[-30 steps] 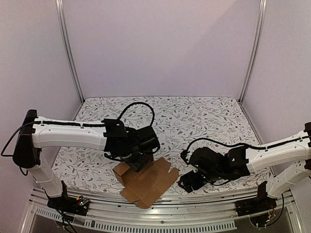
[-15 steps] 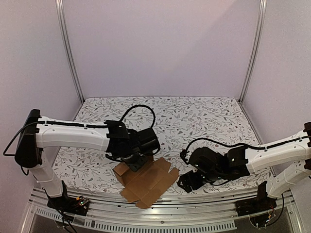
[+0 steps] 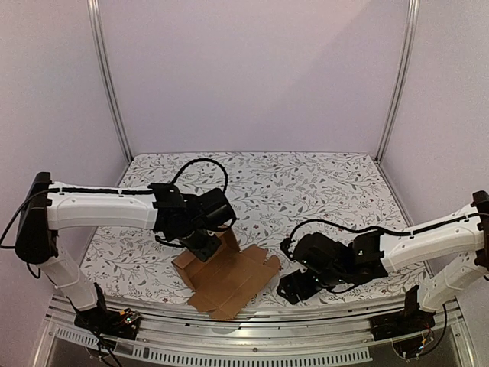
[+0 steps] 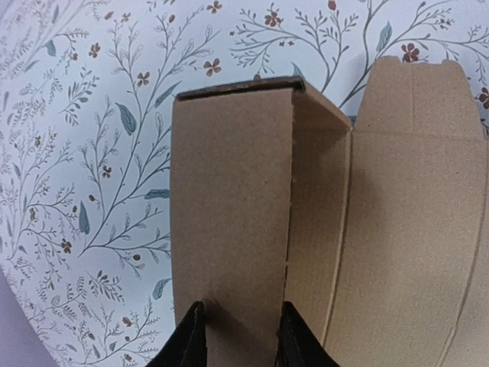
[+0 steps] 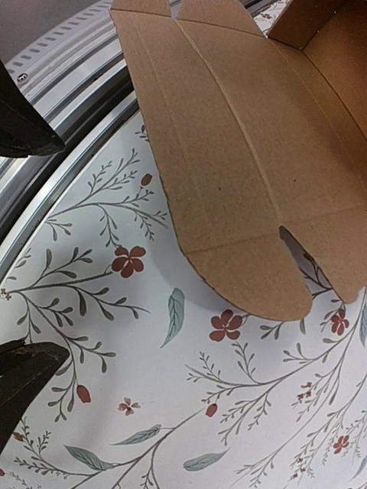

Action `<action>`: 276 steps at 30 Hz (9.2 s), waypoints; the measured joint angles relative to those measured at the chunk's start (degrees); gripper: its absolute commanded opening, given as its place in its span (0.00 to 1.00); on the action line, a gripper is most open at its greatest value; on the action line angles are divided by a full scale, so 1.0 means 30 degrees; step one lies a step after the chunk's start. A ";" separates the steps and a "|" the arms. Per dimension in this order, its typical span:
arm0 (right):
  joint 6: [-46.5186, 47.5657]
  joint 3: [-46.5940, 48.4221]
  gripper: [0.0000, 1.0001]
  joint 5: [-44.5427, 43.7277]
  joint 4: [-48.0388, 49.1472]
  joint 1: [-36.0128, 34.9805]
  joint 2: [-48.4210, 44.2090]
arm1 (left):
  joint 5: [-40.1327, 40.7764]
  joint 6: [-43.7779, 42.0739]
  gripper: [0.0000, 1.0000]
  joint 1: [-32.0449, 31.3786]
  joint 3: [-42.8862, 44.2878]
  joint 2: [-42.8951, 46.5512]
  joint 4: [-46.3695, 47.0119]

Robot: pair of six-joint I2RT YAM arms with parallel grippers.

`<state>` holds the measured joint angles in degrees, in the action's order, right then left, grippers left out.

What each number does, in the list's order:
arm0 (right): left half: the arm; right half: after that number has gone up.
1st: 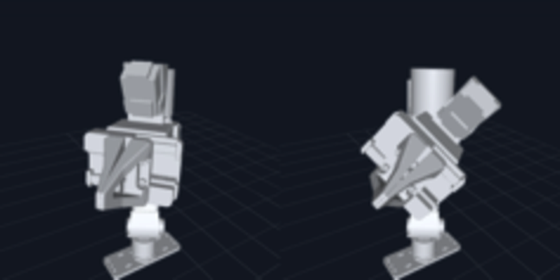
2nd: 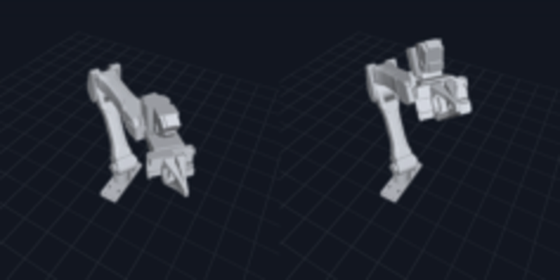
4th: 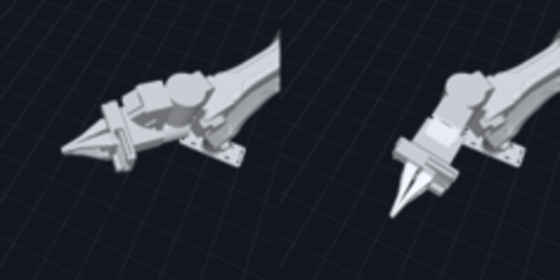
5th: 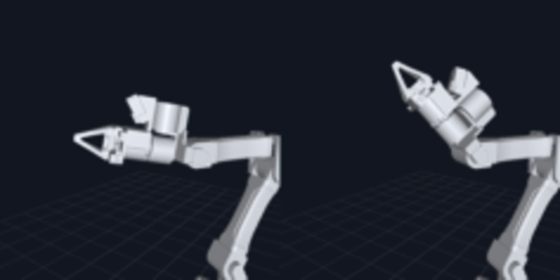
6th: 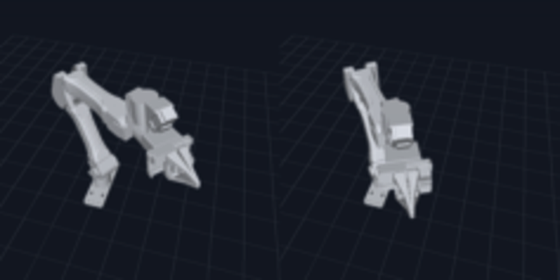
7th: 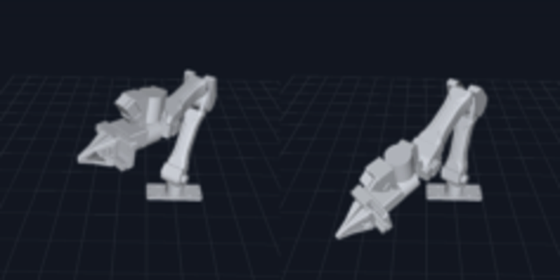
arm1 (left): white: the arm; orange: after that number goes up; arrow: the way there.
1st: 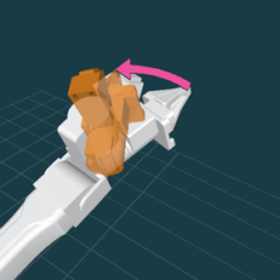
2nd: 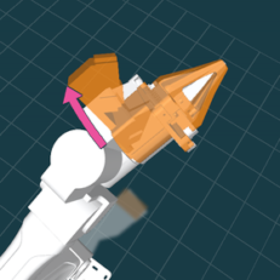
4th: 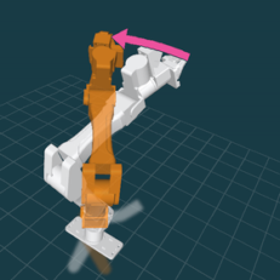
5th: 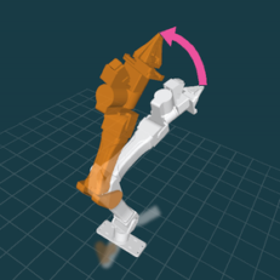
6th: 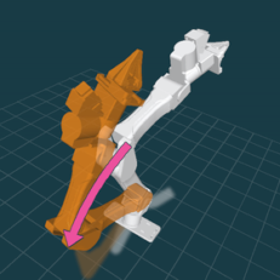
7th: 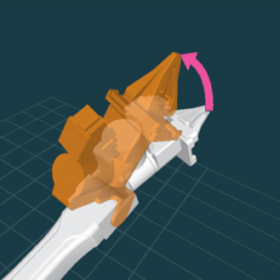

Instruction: Fold the paper box

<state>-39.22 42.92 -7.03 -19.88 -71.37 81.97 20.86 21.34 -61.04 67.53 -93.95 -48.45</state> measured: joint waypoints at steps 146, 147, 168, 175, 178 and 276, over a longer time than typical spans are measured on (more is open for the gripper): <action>0.4240 0.5581 0.00 0.0947 0.0197 0.7941 0.2790 | -0.6623 1.3180 0.00 -0.0692 -1.2320 0.3155 1.6480; 0.4175 0.5158 0.00 0.0911 0.0066 0.7941 0.2011 | -0.6178 1.2896 0.00 -0.0685 -1.2320 0.3810 1.5577; -0.5093 -0.5770 0.00 0.1523 0.4728 0.4277 -0.3781 | -0.8262 0.7235 0.00 0.6033 -0.9610 0.1749 1.5191; -0.7832 -0.6535 0.00 0.2368 1.0593 0.3512 0.0189 | -1.0936 0.7023 0.00 0.6739 -0.9508 -0.0554 1.8287; -0.8757 -0.6564 0.00 0.2776 1.3486 0.3300 0.1814 | -1.1912 0.6885 0.00 0.6754 -0.9340 -0.1042 1.9052; 1.2087 0.0393 0.62 0.3905 0.2062 0.8327 -0.3322 | -0.6652 0.2069 0.76 0.6528 -0.8765 1.1395 0.7905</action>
<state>-2.96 44.10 4.69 -13.69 -46.39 72.01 0.91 27.55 -41.45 41.23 -59.77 -24.73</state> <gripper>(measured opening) 0.649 0.769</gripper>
